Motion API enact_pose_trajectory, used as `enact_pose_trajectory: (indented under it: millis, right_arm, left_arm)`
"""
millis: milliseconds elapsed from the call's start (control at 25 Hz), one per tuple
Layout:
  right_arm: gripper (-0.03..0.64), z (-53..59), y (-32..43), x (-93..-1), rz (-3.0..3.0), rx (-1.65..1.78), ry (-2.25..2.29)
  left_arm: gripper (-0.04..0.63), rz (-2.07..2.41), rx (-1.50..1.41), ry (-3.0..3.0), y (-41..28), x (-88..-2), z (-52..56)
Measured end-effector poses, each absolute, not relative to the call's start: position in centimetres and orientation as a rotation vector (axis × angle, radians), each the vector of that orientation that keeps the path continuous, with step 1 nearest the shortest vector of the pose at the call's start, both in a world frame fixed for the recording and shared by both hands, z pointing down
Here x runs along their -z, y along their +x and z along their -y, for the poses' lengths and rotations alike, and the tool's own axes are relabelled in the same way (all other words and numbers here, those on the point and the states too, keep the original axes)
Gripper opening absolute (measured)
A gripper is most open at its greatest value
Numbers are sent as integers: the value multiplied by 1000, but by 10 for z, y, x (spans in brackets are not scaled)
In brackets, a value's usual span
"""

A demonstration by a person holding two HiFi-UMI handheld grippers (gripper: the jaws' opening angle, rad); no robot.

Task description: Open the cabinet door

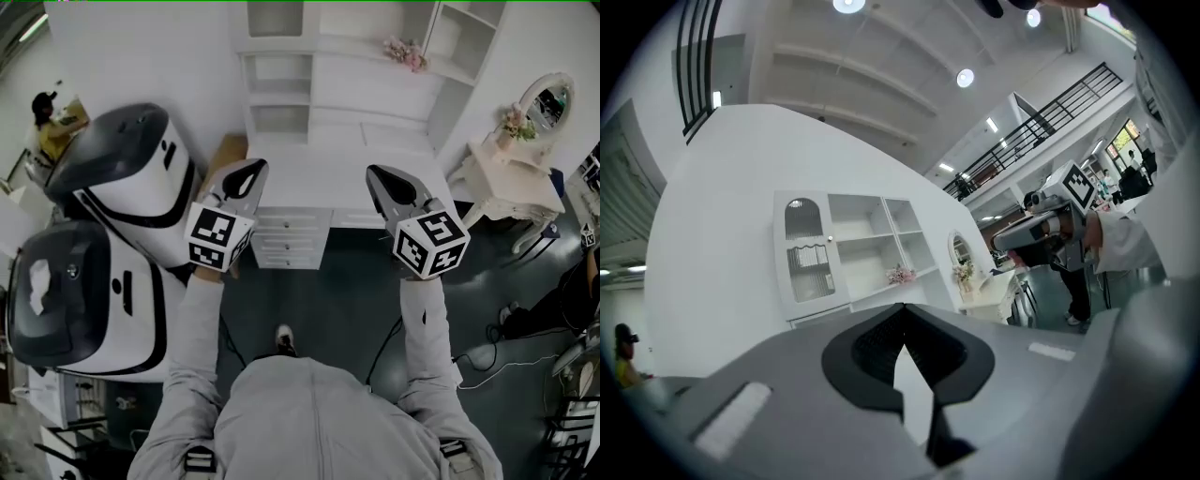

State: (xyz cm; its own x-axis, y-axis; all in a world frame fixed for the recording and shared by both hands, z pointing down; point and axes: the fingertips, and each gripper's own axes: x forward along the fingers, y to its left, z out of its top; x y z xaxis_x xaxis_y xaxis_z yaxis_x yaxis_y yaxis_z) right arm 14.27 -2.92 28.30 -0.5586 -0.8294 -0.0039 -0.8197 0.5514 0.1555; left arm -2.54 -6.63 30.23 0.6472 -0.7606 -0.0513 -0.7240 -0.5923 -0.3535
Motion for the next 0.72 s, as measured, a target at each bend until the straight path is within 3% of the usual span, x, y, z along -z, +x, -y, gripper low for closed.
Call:
enact_pose_trajectory:
  millis: [720]
  right_arm:
    - [2, 178, 109, -285, 2685, 145, 1448]
  left_arm:
    - [17, -1132, 141, -2583, -53, -306, 227]
